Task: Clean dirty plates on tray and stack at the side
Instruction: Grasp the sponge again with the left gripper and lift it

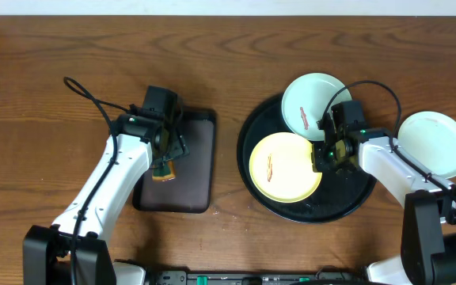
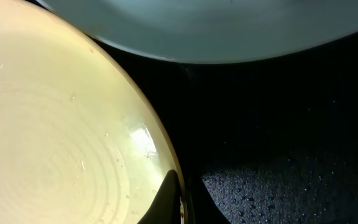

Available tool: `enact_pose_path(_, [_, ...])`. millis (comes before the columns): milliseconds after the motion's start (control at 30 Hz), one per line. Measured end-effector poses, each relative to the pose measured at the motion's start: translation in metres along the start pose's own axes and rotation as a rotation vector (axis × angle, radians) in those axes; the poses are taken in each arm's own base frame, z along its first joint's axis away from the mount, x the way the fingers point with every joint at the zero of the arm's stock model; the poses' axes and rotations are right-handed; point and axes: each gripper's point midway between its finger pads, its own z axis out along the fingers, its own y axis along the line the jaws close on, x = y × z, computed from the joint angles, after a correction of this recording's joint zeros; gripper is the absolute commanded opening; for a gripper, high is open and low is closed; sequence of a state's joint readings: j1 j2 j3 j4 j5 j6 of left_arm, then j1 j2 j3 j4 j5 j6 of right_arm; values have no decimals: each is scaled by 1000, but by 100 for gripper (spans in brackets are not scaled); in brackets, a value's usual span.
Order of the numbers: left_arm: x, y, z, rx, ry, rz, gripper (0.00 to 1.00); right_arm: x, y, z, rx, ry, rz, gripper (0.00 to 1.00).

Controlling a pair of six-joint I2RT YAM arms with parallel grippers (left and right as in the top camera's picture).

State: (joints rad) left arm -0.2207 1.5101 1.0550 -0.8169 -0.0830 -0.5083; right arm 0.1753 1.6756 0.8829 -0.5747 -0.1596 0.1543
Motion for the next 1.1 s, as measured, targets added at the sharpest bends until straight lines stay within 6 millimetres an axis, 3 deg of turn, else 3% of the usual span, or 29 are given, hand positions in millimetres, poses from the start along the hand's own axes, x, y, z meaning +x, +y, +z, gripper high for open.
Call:
enact_pose_path(133, [1,-7,0,33,8,-16,71,0,-1,0,7,-1,21,1])
enact_pose_path(300, [-15,-7,11,6,-73,-16,63,0,-1,0,7,-1,25,1])
enact_pose_path(500, [-9,-1,58,-59,-55,33,53,0,-1,0,7,-2,25,1])
enact_pose_path(567, [-4,0,74,-80,-29,51,42,0,-1,0,7,-2,25,1])
enact_pose_path(667, [-4,1,87,-100,-25,73,8,0,-1,0,7,-2,25,1])
enact_pose_path(933, [-5,-13,90,-25,-8,90,7,0,-1,0,7,-2,28,1])
enact_pose_path(967, [-3,-15,88,-12,5,93,11,0,-1,0,7,-2,28,1])
enact_pose_path(1033, [4,-17,82,17,32,97,37,0,-1,0,7,-2,28,1])
enact_pose_path(1100, [7,-22,69,51,36,104,49,0,-1,0,7,-2,28,1])
